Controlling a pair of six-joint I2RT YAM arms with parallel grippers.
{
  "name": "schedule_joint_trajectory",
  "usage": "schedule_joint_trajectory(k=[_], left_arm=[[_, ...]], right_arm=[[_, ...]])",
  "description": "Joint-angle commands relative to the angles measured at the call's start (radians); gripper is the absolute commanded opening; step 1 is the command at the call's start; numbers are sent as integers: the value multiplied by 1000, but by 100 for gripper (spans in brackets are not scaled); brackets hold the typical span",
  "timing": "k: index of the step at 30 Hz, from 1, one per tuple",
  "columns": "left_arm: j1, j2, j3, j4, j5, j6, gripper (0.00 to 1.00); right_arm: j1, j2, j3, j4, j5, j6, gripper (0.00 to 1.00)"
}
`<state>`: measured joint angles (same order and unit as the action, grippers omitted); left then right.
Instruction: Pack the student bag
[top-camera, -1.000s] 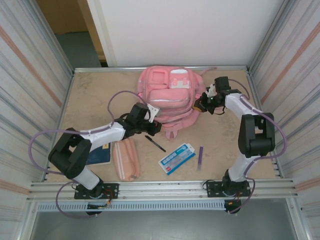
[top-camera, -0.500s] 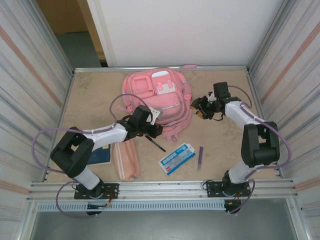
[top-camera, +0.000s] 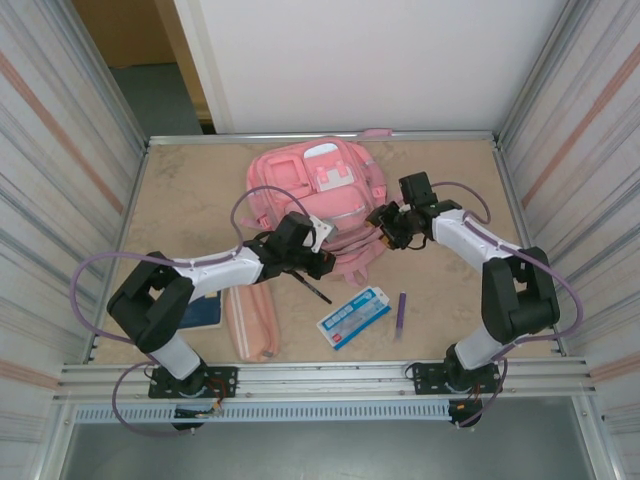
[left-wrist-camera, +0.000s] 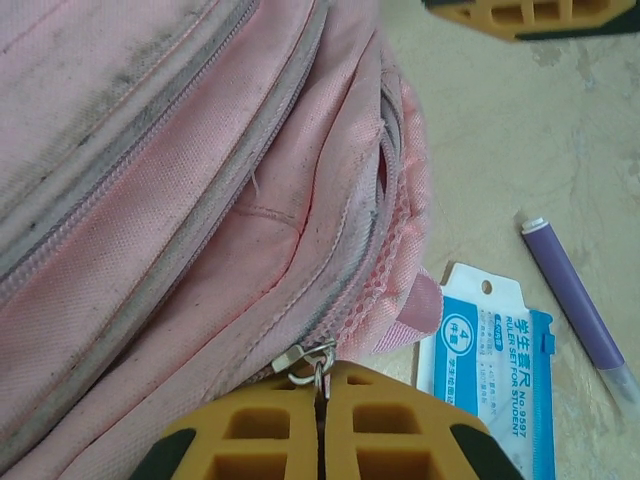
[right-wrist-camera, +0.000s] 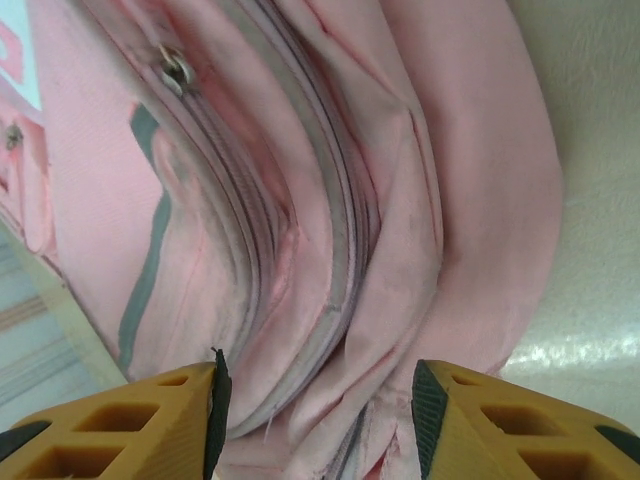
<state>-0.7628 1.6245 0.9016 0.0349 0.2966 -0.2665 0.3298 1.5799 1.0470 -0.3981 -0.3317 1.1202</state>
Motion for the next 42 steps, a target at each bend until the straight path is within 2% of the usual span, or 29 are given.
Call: schedule_joint_trajectory(k=[1,5,9,14,17,19,24,25,29,37,42], left_arm=[[-17,13,59,65,-4,-2,0],[-34,47,89,61,-12,-2,0],[-45,54,103,62,-2,-3,0],[-47,40,65,157,58,-24,0],[-46,29,44,193,77,-9,0],[-46,23,27,215,81,-9,0],[-45,4,28,144,58,52,0],[-41,-2,28,116,43,65,0],[-6,-46,-13,1,-35,117,0],[96,-130,-152,-43,-85,147,0],[112,-115,-159,-6,-44,139,0]], right_arm=[[62,-19,42,-135,58,163,51],[124,-70,8,-112,83,267,50],[181,-81,0,-137,173,329,50],[183,-61,-72,-42,167,428,50],[190,-43,-77,4,159,438,45],[183,-27,-70,7,149,429,36],[150,-47,-83,-6,157,404,4],[141,-54,-87,-11,155,397,1],[74,-111,-116,-29,140,368,0],[-75,-190,-127,-58,95,274,0],[-134,-196,-128,-60,35,243,0]])
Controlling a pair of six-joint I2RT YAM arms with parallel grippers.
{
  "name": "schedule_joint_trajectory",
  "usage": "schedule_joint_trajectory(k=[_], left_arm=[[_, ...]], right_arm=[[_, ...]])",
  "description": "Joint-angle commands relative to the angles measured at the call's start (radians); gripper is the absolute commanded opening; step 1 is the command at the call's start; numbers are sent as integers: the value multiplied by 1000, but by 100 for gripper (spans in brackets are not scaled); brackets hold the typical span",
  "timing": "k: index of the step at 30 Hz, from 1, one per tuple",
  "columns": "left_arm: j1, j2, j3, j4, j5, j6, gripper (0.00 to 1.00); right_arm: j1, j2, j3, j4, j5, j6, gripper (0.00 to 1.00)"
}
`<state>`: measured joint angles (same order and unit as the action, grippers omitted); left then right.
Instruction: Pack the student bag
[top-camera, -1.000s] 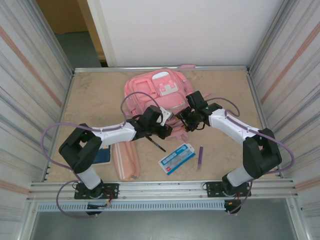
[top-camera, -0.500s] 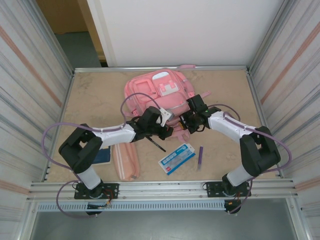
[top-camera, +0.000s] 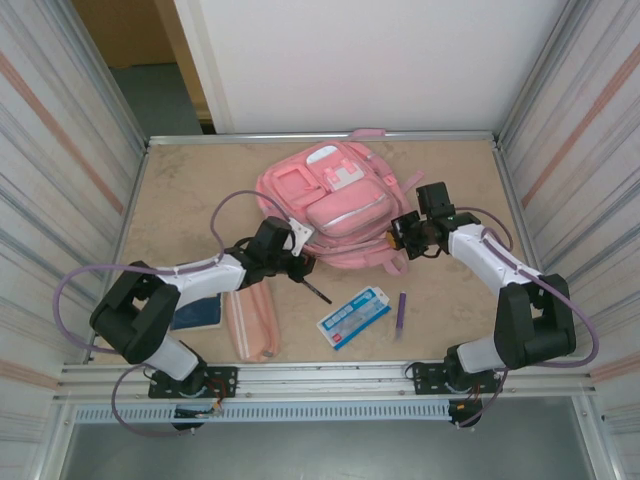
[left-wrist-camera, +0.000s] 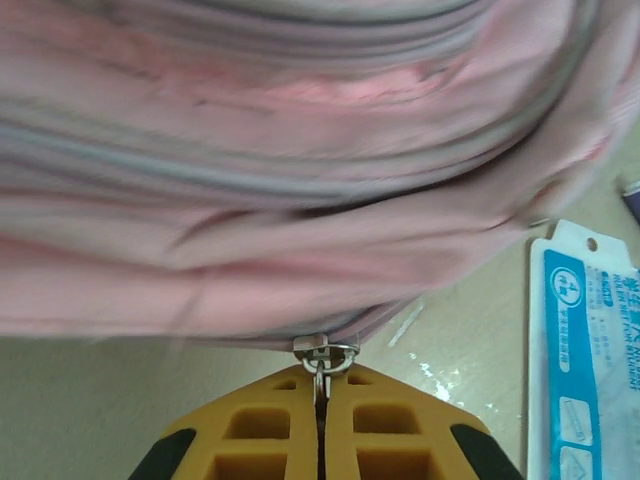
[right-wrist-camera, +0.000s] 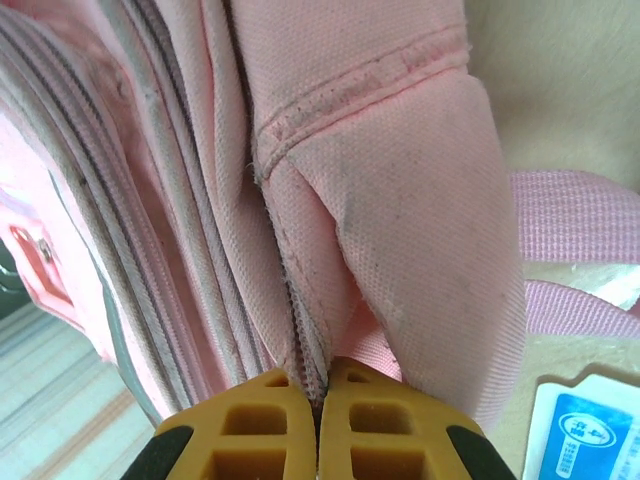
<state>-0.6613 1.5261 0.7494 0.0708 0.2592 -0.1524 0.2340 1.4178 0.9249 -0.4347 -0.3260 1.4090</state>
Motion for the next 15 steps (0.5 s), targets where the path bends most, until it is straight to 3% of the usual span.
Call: schedule_joint_trajectory(k=[1,2,4,12,15], left_arm=[[1,-10,1,-31,19,24,0],[-18,-8,6,-8,19,16,0],[-53,-9,7,61,31,4,0],[-128,84,179,90,96,-15,0],[-159,108,222,80,100,-7,0]], right_arm=[[-36,-43,-9,-30,27,-45,12],[-28,-55,-13,-41,30,-39,28],[-1,-85,-16,-71,43,-14,39],[181,-203,-21,-160,229,117,60],[257,-204,-42,-139,248,185,61]])
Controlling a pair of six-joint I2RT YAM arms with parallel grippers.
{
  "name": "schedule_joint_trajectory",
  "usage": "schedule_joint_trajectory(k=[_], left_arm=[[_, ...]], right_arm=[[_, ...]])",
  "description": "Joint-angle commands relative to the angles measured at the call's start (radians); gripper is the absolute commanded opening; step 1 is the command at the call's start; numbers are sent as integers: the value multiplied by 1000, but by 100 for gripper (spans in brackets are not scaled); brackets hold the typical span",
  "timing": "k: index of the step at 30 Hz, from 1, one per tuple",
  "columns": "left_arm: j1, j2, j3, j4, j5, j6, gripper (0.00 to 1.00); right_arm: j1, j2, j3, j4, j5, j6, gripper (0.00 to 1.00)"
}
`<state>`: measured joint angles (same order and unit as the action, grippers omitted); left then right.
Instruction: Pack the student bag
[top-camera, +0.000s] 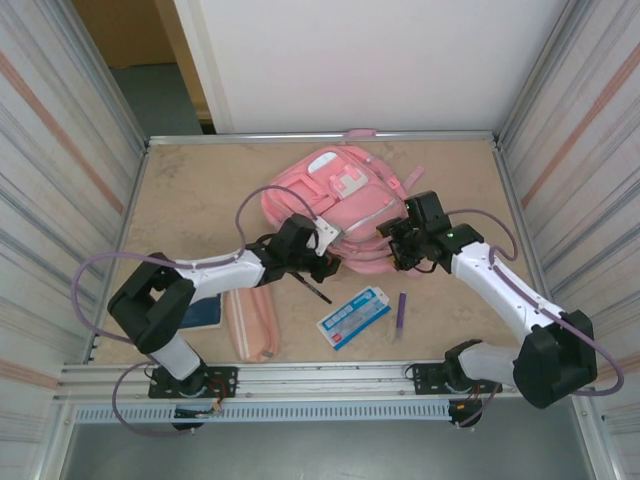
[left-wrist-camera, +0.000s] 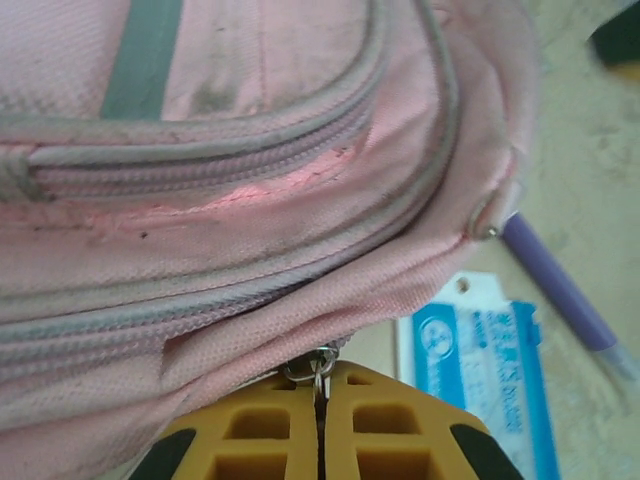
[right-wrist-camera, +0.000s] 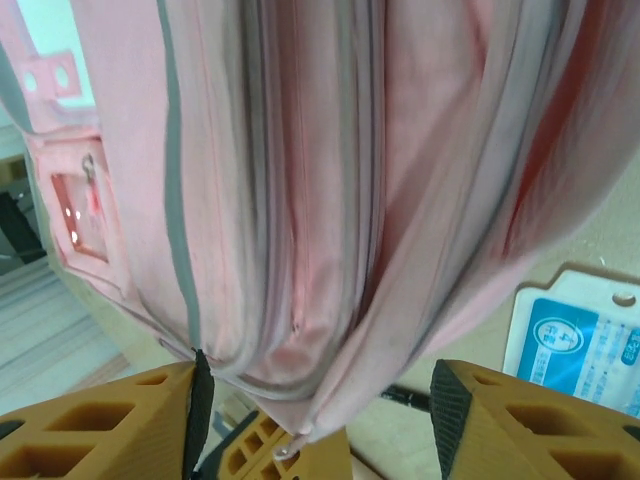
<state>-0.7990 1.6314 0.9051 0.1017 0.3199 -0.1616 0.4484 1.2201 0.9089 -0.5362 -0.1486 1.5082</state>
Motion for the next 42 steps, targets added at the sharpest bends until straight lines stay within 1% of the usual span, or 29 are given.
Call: schedule_joint_trajectory(k=[1,2,4,6,7,9,10,11,13,15,17,18,23,27,30,32,34,35,36,37,40,42], left_arm=[[-30,6,72,52,38,4,0],[-37,8,72,58,35,2,0],[-44,13,63,78,38,-12,0],[-44,13,54,89,46,-22,0],[-45,9,47,91,54,-21,0],[-44,1,33,89,57,-14,0],[-45,-5,27,80,56,-9,0],[-43,-11,23,66,54,-1,0],[-45,-31,20,11,35,25,0],[-43,-51,16,-58,-29,53,0],[-28,-76,-5,-105,-90,75,0],[-4,-92,-23,-115,-95,75,0],[167,-137,-128,-98,-15,57,0],[280,-117,-159,-99,-18,47,0],[329,-86,-132,-119,-63,35,0],[344,-66,-112,-122,-71,36,0],[345,-51,-80,-141,-77,42,0],[345,-44,-66,-149,-80,41,0],[345,-42,-60,-151,-81,38,3],[345,-43,-58,-149,-83,32,8],[345,-76,-76,-147,-119,4,14],[346,-116,-92,-164,-159,-10,25]], right_arm=[[67,0,-31,-33,82,109,61],[82,5,-34,-25,90,123,61],[97,26,-42,-3,100,136,66],[96,60,-46,27,78,138,65],[95,77,-49,64,72,119,62],[92,119,-30,78,66,94,55],[85,141,-16,78,64,76,49],[78,157,-9,78,54,63,41],[72,170,-12,102,39,53,24],[69,168,-16,109,44,52,12],[57,158,-15,98,39,40,7],[51,149,-13,87,38,33,5],[20,81,-20,52,44,1,5],[2,31,-26,37,13,-12,5],[1,6,-33,38,8,-14,5],[5,1,-35,34,-1,-14,7],[25,-2,-44,41,0,-6,13],[44,-2,-50,50,7,-5,21],[60,-1,-53,57,17,-6,30],[78,4,-52,58,23,-11,35],[108,6,-51,27,31,-39,42],[115,-16,-61,-8,58,-71,48]])
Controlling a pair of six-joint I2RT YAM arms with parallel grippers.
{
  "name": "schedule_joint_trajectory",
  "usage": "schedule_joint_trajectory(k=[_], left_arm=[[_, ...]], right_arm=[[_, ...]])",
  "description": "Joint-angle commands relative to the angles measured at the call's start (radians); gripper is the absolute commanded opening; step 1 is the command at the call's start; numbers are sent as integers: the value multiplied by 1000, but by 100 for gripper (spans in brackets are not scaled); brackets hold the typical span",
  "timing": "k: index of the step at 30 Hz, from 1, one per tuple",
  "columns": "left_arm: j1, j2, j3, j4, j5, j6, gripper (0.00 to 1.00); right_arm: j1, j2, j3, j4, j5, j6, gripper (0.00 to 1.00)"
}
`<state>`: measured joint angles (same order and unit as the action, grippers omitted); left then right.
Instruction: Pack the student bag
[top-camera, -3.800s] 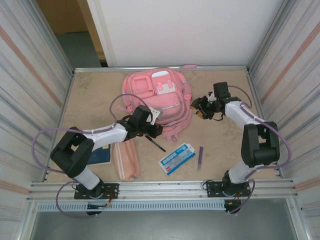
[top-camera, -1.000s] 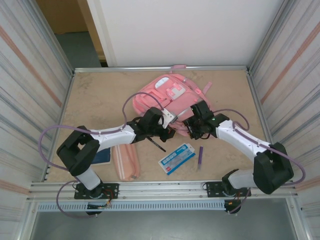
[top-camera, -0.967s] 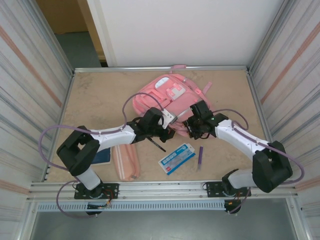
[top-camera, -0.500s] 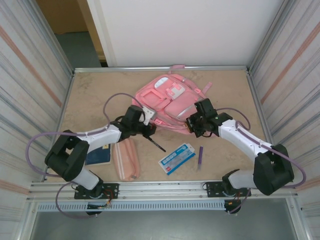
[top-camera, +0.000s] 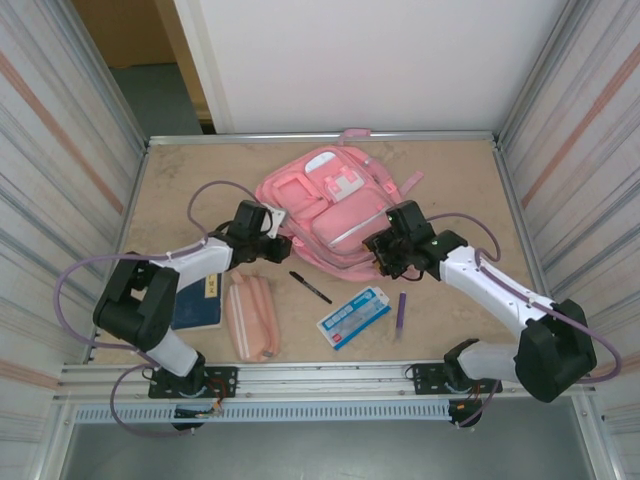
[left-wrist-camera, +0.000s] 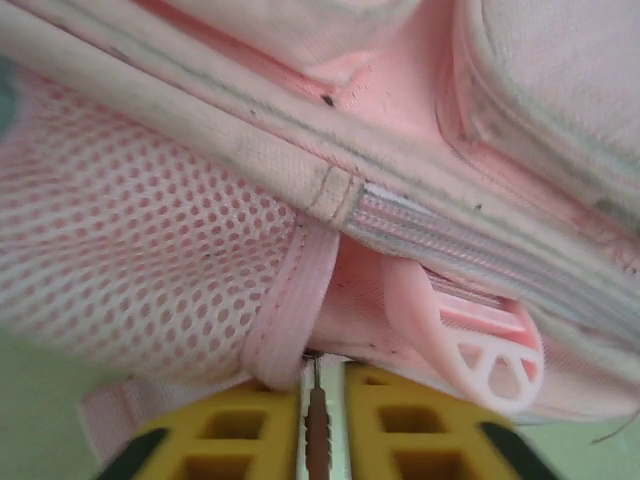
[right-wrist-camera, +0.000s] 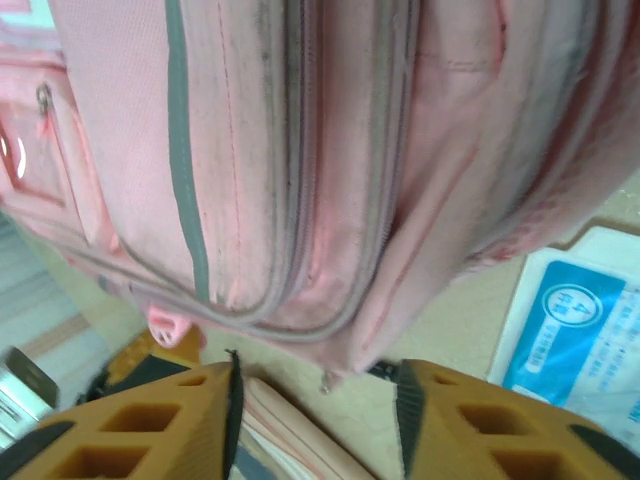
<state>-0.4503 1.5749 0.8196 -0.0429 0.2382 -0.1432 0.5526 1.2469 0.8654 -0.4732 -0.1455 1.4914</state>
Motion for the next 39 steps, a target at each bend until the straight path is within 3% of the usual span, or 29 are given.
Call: schedule_joint_trajectory(k=[1,7,11,17,21,25,29,34,39], left_arm=[[-1,-84,-8,-42,-78,-30,31],[-30,-269,-27,-169,21,-20,46],[-166,-350,-15,-179,-17,-15,49],[-357,-336,98,-204,-40,-45,50],[-404,-318,135,-162,-16,-108,51],[-406,-300,130,-123,2,-131,51],[-415,-298,141,-177,-107,-102,51],[-513,-298,137,-235,-333,109,51],[-519,-253,133,-233,-387,152,57]], right_arm=[[8,-63,-26,-95,75,-85,49],[-86,-205,-22,-253,138,-403,53],[-157,-286,-34,-252,69,-548,56],[-195,-274,-4,-295,-37,-720,61],[-195,-230,41,-404,-115,-845,59],[-193,-245,34,-403,-156,-841,58],[-192,-251,23,-431,-107,-828,58],[-204,-276,45,-537,66,-756,60],[-212,-331,23,-529,110,-738,60]])
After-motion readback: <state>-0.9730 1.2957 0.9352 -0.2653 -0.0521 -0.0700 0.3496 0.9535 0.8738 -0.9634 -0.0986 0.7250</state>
